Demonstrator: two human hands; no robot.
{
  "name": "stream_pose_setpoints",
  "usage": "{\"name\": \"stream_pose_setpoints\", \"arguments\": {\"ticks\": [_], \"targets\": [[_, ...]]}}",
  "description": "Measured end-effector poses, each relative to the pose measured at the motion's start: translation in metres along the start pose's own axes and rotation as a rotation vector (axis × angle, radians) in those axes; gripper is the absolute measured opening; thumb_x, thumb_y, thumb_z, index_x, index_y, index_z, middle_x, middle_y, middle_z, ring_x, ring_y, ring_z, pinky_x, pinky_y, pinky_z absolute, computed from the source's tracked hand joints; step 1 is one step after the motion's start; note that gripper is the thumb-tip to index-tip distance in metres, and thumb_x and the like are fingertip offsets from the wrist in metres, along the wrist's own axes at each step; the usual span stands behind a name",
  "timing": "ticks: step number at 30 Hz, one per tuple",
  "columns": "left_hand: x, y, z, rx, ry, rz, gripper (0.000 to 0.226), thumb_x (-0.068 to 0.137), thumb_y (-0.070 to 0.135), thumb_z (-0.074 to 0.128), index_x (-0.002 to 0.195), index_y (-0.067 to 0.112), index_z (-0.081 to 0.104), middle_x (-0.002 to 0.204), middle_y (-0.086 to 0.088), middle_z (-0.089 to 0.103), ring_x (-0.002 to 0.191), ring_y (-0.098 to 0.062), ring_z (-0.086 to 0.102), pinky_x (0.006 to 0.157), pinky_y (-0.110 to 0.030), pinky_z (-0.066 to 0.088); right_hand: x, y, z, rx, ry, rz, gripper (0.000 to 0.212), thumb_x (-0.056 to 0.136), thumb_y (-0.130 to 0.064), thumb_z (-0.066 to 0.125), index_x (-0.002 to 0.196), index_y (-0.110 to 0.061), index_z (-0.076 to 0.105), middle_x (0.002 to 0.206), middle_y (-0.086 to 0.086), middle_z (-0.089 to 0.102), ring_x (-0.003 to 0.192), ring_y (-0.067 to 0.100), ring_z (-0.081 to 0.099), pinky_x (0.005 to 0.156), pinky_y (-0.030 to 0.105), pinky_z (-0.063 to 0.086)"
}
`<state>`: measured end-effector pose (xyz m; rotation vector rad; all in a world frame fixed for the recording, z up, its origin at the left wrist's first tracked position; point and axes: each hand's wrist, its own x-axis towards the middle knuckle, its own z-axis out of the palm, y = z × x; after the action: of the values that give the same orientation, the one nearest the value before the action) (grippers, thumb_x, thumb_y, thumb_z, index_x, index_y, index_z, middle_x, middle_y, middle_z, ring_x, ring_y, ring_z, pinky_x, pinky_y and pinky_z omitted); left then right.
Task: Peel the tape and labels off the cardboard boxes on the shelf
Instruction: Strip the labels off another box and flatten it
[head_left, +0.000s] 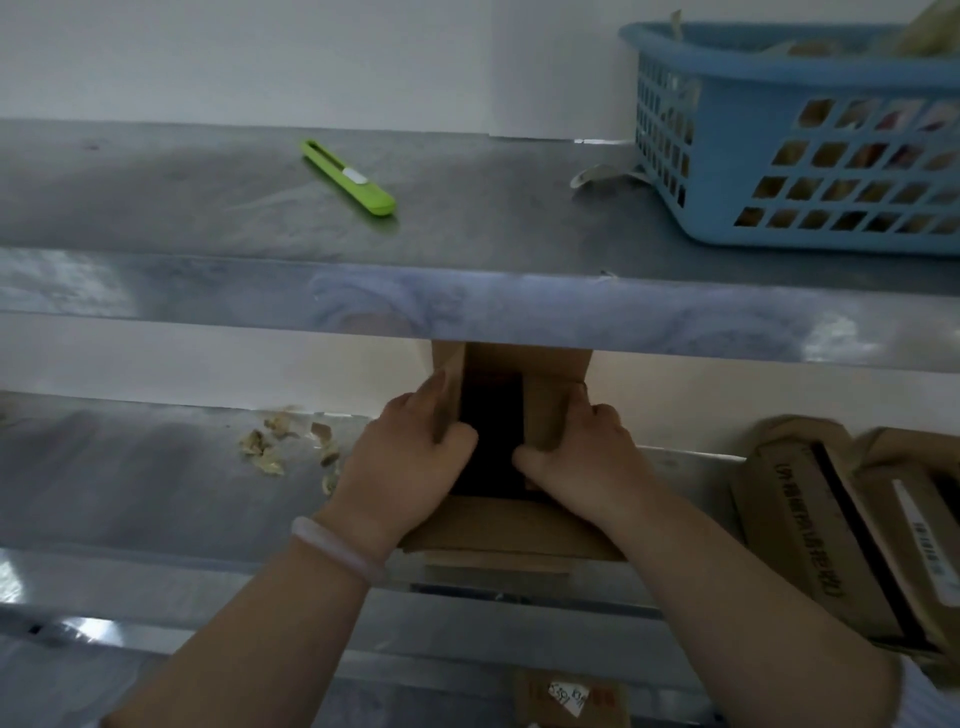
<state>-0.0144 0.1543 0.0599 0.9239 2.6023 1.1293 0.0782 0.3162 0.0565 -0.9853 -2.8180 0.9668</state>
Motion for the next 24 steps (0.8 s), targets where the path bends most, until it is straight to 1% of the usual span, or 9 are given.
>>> {"name": "stream_pose_setpoints", "arguments": {"ticks": [2,5,9,13,15,17,19,22,24], "targets": [[-0.002,-0.003,-0.010,-0.184,0.027,-0.016,0.043,0.087,0.039,0.037,0.127,0.047,0.047,0.104,0.017,0.060,0.095,-0.007,0.057,0.078,-0.025,0.045,-0.008,0.001,-0.017,0.205,-0.060,-0.041,0.064,0.078,-0.054,0.051,0.137,-0.034,0.032,0.103,-0.004,0.059,0.090,0.015,0.061,0.070,0.032,0.050],[-0.006,-0.014,-0.018,-0.444,0.122,-0.170,0.043,0.089,0.037,0.036,0.128,0.035,0.053,0.119,0.006,0.059,0.110,-0.016,0.056,0.093,-0.033,0.045,-0.014,0.011,-0.039,0.410,-0.098,-0.057,0.015,0.098,-0.036,0.037,0.108,-0.035,0.049,0.097,-0.007,0.061,0.086,0.010,0.059,0.073,0.030,0.050],[-0.013,-0.021,-0.025,-0.652,0.089,-0.307,0.029,0.094,0.024,0.044,0.120,0.033,0.052,0.112,0.002,0.061,0.093,-0.013,0.061,0.075,-0.033,0.053,-0.013,0.029,-0.051,0.555,-0.009,0.013,0.022,0.098,-0.018,0.036,0.092,-0.013,0.056,0.082,0.010,0.057,0.071,0.019,0.055,0.048,0.016,0.042],[-0.024,-0.029,-0.035,-0.401,-0.003,-0.126,0.065,0.067,0.020,0.053,0.127,0.044,0.049,0.107,0.015,0.065,0.092,-0.004,0.063,0.073,-0.025,0.049,-0.013,0.051,-0.052,0.619,-0.015,0.014,0.032,0.067,-0.021,0.049,0.094,-0.021,0.066,0.087,0.018,0.068,0.081,0.039,0.064,0.067,0.038,0.045],[-0.033,-0.040,-0.040,-0.524,-0.002,-0.092,0.062,0.073,0.013,0.059,0.128,0.041,0.052,0.110,0.010,0.067,0.099,-0.006,0.064,0.074,-0.021,0.050,-0.018,0.059,-0.051,0.814,-0.046,-0.020,0.047,0.063,-0.013,0.052,0.106,-0.025,0.067,0.094,0.014,0.071,0.088,0.037,0.068,0.071,0.046,0.051],[-0.043,-0.055,-0.042,-0.718,-0.098,-0.080,0.061,0.073,0.020,0.069,0.131,0.031,0.054,0.118,-0.004,0.066,0.113,-0.025,0.060,0.091,-0.038,0.050,-0.024,0.067,-0.048,1.020,-0.095,-0.044,0.047,0.068,-0.009,0.059,0.112,-0.021,0.066,0.097,0.011,0.072,0.089,0.030,0.068,0.071,0.041,0.053],[-0.056,-0.071,-0.039,-0.875,-0.227,-0.079,0.068,0.072,0.026,0.077,0.135,0.024,0.052,0.128,-0.019,0.059,0.121,-0.038,0.053,0.102,-0.056,0.040,-0.027,0.071,-0.042,1.150,-0.205,-0.005,0.033,0.081,-0.027,0.058,0.112,-0.022,0.070,0.098,0.011,0.069,0.090,0.028,0.064,0.075,0.041,0.050],[-0.071,-0.092,-0.035,-1.094,-0.355,-0.127,0.074,0.078,0.013,0.076,0.142,0.010,0.040,0.137,-0.029,0.047,0.129,-0.043,0.044,0.108,-0.053,0.035,-0.020,0.079,-0.032,1.307,-0.376,0.205,0.069,0.084,-0.067,0.040,0.130,-0.019,0.059,0.107,0.015,0.061,0.093,0.029,0.060,0.072,0.042,0.054],[-0.079,-0.101,-0.035,-1.283,-0.488,-0.126,0.067,0.092,0.005,0.059,0.148,0.001,0.023,0.146,-0.032,0.031,0.135,-0.045,0.031,0.114,-0.053,0.024,-0.015,0.077,-0.025,1.225,-0.403,0.290,0.079,0.075,-0.075,0.042,0.132,-0.023,0.056,0.118,0.011,0.060,0.101,0.029,0.060,0.071,0.041,0.055]]}}
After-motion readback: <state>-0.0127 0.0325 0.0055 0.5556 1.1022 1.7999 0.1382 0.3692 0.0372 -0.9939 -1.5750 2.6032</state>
